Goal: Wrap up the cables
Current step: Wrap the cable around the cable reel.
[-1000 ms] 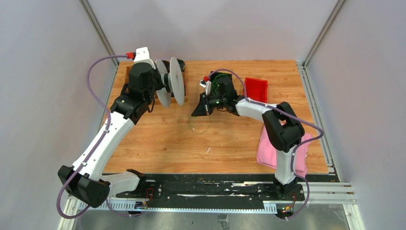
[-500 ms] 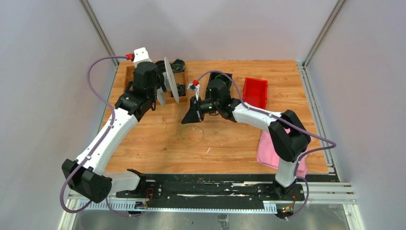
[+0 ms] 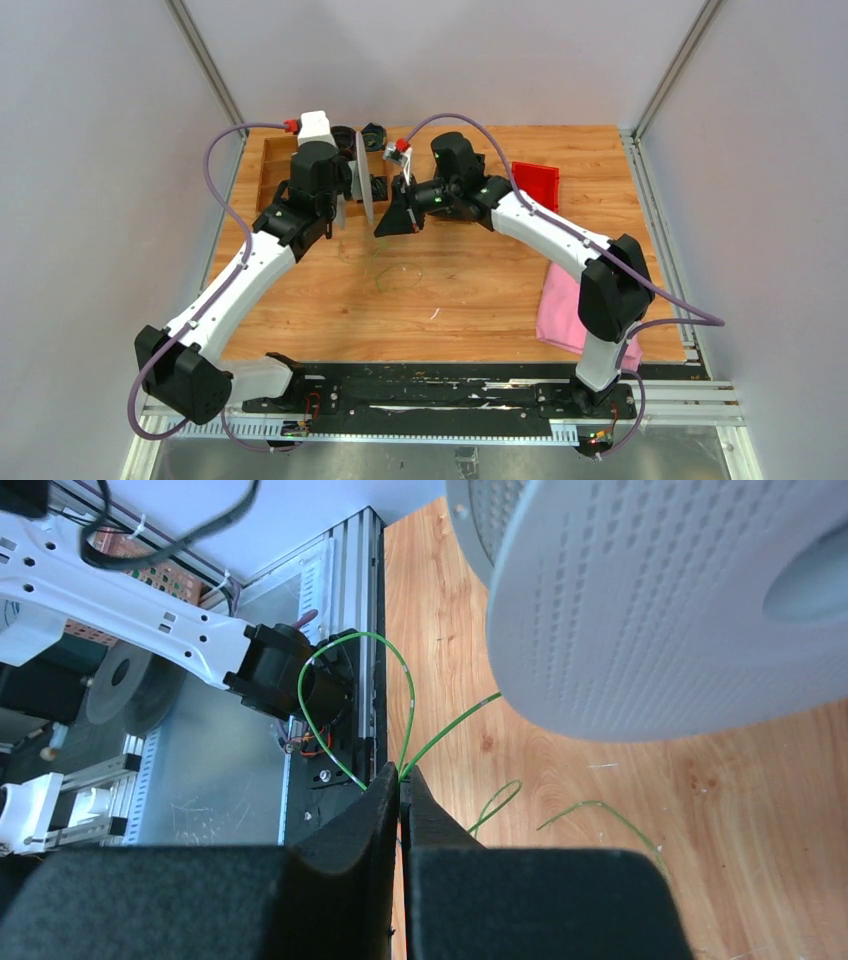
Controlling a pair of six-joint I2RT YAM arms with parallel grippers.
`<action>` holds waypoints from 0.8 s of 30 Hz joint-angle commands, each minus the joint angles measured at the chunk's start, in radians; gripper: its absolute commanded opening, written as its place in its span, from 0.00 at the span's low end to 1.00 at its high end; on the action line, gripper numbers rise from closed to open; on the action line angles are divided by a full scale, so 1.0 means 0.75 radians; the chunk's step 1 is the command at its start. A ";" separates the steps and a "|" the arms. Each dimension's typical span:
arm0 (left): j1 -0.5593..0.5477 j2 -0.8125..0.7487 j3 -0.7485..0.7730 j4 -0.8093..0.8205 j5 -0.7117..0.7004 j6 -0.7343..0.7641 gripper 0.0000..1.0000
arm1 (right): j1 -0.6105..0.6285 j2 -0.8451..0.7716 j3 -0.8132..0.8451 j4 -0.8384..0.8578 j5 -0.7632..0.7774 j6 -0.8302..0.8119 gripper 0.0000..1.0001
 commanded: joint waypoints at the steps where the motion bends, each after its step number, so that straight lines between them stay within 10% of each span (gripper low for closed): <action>1: -0.028 -0.047 -0.018 0.190 -0.024 0.087 0.00 | 0.024 -0.056 0.126 -0.185 -0.014 -0.070 0.02; 24: -0.079 -0.094 -0.111 0.247 0.060 0.228 0.00 | 0.021 -0.015 0.589 -0.582 0.329 -0.261 0.03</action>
